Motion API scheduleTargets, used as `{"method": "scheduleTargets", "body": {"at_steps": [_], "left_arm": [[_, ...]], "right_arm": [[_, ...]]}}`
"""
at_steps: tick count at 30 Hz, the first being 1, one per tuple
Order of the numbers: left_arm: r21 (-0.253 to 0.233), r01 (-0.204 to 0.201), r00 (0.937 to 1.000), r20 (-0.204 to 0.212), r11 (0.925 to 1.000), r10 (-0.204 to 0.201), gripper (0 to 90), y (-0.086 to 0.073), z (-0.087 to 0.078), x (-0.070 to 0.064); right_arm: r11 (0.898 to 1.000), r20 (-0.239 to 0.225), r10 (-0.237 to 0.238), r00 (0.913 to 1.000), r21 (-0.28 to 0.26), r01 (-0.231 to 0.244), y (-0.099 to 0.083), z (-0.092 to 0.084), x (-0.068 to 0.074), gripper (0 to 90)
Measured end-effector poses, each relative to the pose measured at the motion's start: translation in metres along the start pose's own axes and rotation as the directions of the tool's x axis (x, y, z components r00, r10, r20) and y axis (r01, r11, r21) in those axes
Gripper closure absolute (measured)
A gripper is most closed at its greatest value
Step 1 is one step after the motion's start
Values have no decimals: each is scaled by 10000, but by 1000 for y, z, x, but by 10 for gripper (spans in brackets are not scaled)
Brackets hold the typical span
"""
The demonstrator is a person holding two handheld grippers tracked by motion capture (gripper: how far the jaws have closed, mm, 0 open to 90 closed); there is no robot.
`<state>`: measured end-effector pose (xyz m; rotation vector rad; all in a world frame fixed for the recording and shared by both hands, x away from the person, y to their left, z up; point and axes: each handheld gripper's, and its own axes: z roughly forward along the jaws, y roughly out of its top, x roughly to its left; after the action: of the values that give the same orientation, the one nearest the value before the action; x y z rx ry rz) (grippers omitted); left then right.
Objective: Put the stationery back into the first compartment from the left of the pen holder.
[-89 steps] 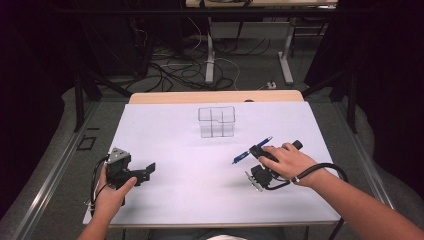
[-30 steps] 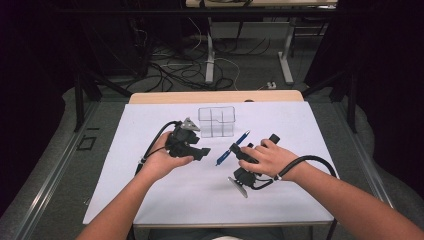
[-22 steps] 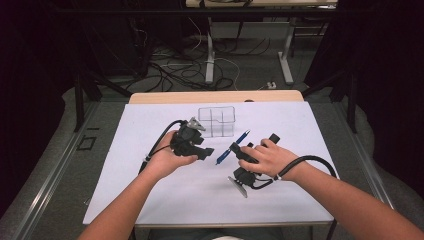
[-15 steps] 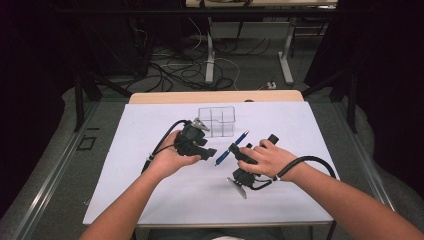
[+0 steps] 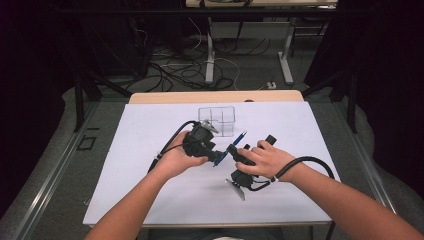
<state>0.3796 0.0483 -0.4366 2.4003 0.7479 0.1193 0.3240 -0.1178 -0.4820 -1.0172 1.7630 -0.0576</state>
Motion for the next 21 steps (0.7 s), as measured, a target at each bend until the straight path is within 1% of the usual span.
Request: {"method": "scheduleTargets", "body": {"at_steps": [1, 7, 9, 10, 11, 14, 16, 17, 20, 21], "left_arm": [[62, -79, 10000, -8, 9999, 79, 561, 1, 1, -1], [273, -88, 9999, 92, 9996, 85, 577, 4, 9, -2], [381, -202, 9997, 122, 9991, 197, 597, 5, 11, -2], [448, -196, 9997, 128, 9988, 190, 604, 6, 12, -3], [528, -208, 9996, 195, 9984, 198, 622, 6, 13, -3], [715, -297, 9994, 203, 9970, 283, 650, 7, 16, -4], [841, -404, 9990, 217, 9956, 387, 670, 7, 18, -4], [884, -395, 9989, 270, 9953, 372, 679, 7, 19, -4], [930, -429, 9984, 418, 9947, 391, 733, 8, 19, -5], [968, -421, 9981, 487, 9944, 375, 766, 8, 19, -5]], "right_arm": [[10000, 2, -15, 10000, 10, 15, 0, 0, 0, 799], [10000, 97, 3, 10000, 17, -3, 1, -1, -1, 799], [10000, 110, 39, 9999, 18, -40, 1, -1, 0, 799], [10000, 118, 52, 9999, 7, -52, 1, -1, 0, 799], [10000, 126, 41, 9999, -23, -40, 2, -1, 0, 799], [10000, 163, -44, 9999, -59, 45, 3, -1, -1, 799], [10000, 154, -4, 9999, -54, 5, 3, -1, 0, 799], [10000, 140, 1, 9999, -47, 0, 3, -1, 0, 799], [10000, 120, -31, 9999, -39, 31, 4, -1, 0, 799], [10000, 122, -39, 9999, -46, 40, 4, -1, 0, 799]]}}
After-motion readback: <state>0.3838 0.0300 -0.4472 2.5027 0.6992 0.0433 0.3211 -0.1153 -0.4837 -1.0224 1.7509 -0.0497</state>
